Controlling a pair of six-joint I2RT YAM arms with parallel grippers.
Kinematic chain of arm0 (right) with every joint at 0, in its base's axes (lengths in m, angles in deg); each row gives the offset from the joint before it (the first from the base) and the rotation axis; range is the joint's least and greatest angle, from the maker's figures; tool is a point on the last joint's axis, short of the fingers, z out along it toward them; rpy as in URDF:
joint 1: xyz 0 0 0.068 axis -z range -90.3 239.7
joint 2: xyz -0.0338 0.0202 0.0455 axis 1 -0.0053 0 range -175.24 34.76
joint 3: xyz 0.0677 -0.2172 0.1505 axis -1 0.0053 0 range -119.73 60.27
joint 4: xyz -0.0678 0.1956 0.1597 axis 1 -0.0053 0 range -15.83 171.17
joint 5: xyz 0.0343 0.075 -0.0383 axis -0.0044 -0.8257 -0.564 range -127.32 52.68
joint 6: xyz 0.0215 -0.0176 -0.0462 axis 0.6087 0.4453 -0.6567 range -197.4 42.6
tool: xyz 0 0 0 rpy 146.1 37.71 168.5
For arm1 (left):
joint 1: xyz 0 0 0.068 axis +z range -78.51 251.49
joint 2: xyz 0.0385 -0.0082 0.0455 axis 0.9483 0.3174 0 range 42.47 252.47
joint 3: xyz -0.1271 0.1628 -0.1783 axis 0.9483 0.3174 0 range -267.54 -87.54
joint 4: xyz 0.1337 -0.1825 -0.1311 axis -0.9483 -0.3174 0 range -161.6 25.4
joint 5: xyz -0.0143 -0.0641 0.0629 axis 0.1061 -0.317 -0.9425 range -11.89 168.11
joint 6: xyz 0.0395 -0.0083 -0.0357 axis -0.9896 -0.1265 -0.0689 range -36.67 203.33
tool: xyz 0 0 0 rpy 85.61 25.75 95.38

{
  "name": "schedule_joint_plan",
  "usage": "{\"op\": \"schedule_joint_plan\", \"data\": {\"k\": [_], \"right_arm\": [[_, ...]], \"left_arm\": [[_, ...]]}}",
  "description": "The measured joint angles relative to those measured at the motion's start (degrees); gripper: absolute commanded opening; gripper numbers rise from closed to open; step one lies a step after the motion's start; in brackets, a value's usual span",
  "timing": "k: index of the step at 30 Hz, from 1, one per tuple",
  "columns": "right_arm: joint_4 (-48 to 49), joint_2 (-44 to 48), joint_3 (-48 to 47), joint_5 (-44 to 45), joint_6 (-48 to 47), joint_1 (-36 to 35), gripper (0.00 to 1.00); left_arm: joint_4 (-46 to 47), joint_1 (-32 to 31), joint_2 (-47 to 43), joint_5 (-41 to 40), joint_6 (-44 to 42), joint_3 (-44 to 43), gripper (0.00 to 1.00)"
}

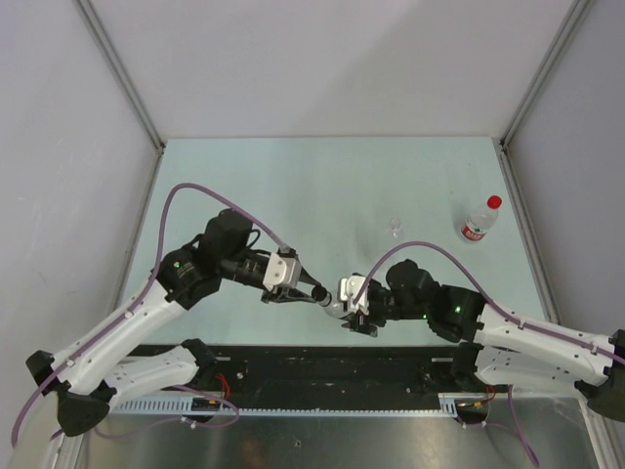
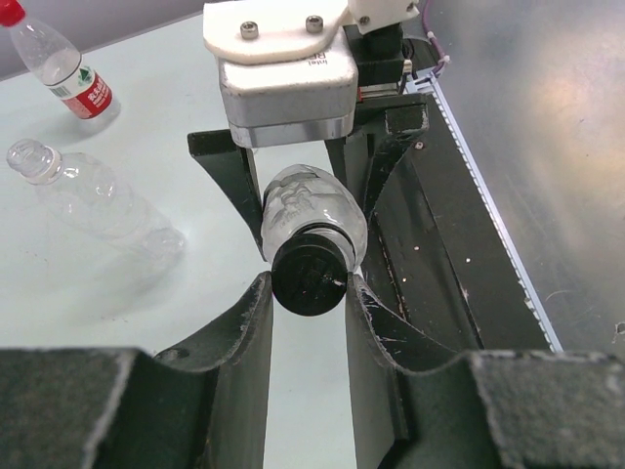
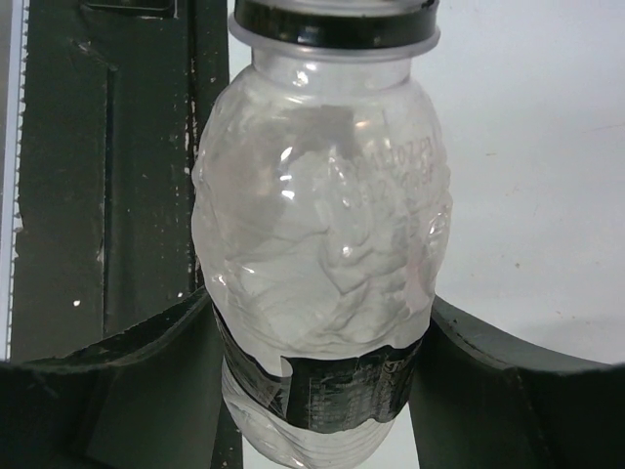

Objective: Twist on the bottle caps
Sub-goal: Screw the bottle cap onto the plastic bottle.

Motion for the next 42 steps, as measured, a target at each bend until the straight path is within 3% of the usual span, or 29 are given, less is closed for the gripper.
{"op": "schedule_joint_plan", "data": {"k": [13, 26, 42], "right_arm": [[-0.9, 1.4, 0.0, 1.8, 0.0, 0.0, 0.29], [1.0, 1.2, 0.5, 4.5, -0.4, 0.0, 0.15], [3.5, 0.1, 1.3, 4.9, 2.3, 0.0, 0.09]], "left_arm": [[0.3, 0.0, -0.8, -1.5, -1.0, 1.1, 0.10], [0.8, 0.0, -0.2, -1.3, -0.4, 1.6, 0.11], [4.3, 0.0, 1.8, -1.5, 3.0, 1.6, 0.10]]}}
